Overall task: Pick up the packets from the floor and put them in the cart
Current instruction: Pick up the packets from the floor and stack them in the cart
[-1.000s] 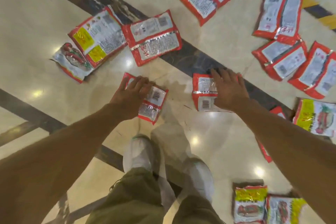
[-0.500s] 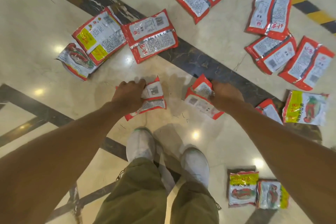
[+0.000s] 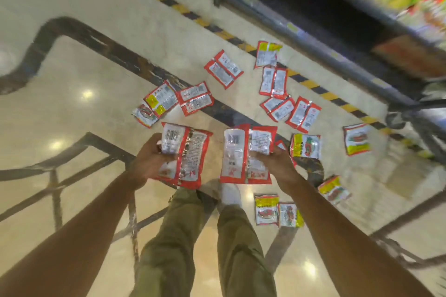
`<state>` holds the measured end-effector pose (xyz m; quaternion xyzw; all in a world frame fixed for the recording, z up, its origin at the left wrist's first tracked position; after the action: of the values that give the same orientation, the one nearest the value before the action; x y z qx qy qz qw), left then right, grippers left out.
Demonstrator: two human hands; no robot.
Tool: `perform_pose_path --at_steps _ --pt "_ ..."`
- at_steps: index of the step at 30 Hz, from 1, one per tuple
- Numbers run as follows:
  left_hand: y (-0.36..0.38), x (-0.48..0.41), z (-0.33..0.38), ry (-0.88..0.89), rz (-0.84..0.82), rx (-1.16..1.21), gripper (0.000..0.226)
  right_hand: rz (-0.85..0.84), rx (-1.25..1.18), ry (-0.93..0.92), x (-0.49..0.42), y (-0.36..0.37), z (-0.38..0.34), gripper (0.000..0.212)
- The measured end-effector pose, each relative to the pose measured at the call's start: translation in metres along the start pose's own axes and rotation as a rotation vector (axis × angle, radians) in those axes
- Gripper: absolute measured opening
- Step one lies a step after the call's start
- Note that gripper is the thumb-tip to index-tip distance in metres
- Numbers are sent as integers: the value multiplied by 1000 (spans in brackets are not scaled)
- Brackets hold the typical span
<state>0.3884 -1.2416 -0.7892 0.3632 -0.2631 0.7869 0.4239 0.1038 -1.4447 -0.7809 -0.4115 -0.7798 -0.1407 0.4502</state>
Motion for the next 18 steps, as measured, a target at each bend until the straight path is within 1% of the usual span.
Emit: perform_pose_path --at_steps 2,5,7,10,11,14,17,18 --pt "4 68 46 3 -70 21 66 9 -71 -4 65 -18 -35 26" --pt "11 165 117 76 -61 88 69 -10 -168 -51 148 -42 -80 30" --pt "18 223 156 146 -50 102 61 -11 -197 -96 197 -57 -104 30" --pt "23 298 201 260 7 106 43 2 -294 -165 259 -81 -130 33" --pt "23 317 213 287 34 110 41 7 -328 -192 277 -88 -138 35" --pt "29 368 240 362 80 132 48 -11 -379 -274 330 -101 -156 37" --pt "33 414 266 458 109 193 43 23 -418 -380 383 -115 -178 27" --pt "36 428 271 473 92 208 40 33 -427 -419 401 -117 -182 27"
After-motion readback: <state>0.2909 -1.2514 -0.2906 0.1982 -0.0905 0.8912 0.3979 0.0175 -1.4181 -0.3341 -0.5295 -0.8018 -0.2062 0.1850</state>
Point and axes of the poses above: each hand's wrist, its own x-axis away from the middle knuckle, its own y-axis out of the palm, z = x × y, the point moved 8 cm from there along -x, towards the middle knuckle, and after that the axes turned 2 degrees about z, right-handed, at the moved point
